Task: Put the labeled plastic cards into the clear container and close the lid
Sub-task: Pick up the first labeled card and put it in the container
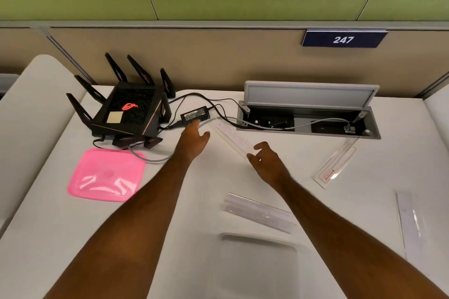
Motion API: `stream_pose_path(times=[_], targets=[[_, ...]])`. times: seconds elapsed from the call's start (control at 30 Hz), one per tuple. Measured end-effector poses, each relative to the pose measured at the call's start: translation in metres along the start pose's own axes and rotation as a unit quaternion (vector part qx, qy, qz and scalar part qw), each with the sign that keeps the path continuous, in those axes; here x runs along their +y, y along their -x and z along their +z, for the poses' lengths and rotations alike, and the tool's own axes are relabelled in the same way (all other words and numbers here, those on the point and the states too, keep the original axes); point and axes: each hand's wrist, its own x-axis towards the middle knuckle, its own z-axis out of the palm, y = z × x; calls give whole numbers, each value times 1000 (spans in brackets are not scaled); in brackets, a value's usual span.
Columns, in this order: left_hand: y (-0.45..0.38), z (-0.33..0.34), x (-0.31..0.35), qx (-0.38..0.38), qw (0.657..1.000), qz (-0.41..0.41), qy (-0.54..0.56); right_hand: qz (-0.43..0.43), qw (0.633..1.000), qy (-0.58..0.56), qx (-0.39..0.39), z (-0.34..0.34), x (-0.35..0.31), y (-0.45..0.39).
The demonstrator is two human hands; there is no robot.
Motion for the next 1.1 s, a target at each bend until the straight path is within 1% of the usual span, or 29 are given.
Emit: stream_pose_path(times=[0.17,0.33,0.5,0.73,1.1], targets=[[-27,8,3,-14,1000,-12,12,26,1000,0,-13,11,4,-20],[-48,17,6,-21,999,-21,29,73,996,-42,-32,21,7,-34],[-59,21,10,-10,999,-2,35,64,996,-59,-35,28,9,-42],[-63,26,11,2,999,38,0,40,995,-91,-17,30,14,-42],[-53,21,3,2,999,33,17,34,994,-102,2,25,16,-25]])
